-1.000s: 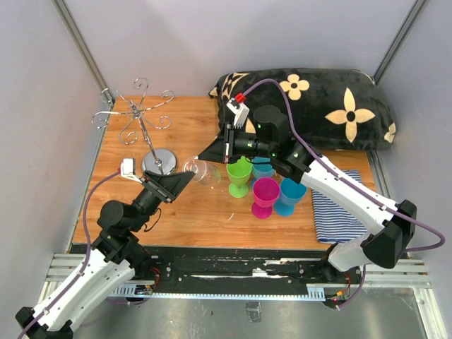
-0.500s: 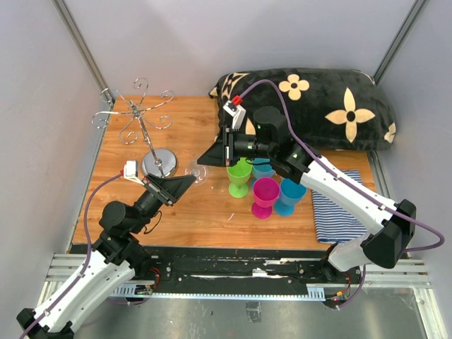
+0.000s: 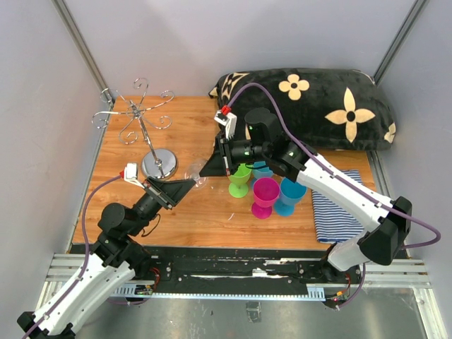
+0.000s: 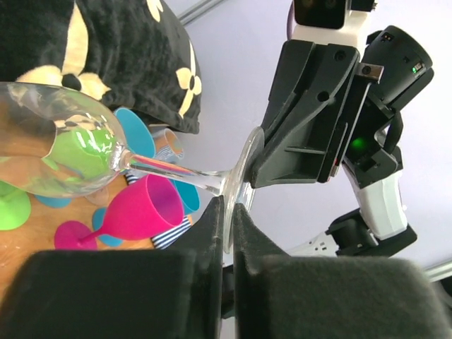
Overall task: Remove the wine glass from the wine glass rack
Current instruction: Place the wine glass at the center of the board.
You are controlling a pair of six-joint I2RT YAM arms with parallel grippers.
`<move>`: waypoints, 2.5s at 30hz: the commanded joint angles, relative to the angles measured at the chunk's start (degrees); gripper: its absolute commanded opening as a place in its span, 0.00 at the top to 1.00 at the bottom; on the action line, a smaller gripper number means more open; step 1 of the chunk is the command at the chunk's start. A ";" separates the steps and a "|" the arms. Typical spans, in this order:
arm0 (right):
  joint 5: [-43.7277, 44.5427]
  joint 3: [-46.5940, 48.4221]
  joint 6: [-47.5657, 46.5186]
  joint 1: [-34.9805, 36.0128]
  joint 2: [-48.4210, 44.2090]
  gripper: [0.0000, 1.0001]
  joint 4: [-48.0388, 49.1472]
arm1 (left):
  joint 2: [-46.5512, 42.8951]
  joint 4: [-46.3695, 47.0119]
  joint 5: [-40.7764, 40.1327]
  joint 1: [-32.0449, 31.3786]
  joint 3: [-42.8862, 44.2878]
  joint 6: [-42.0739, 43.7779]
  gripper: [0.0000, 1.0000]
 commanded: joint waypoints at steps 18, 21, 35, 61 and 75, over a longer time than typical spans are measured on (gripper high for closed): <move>-3.12 -1.04 -4.20 1.79 -1.80 0.92 4.58 | 0.90 0.69 7.34 -0.09 0.43 5.75 0.99; 0.77 -1.06 -7.58 1.40 -3.58 0.62 2.15 | 0.71 2.12 9.43 -0.09 -0.26 9.38 0.99; 1.49 -2.71 -6.05 -13.37 -8.80 0.24 -4.40 | -2.46 4.55 39.15 -0.09 -6.24 46.86 0.99; -30.66 1.16 -11.55 -12.70 2.55 0.58 -16.79 | -3.21 8.41 51.81 -0.09 -8.46 56.58 0.99; -28.60 -2.19 -14.47 -12.26 -2.38 0.99 -15.91 | -3.69 4.47 43.44 -0.09 -6.97 56.90 0.84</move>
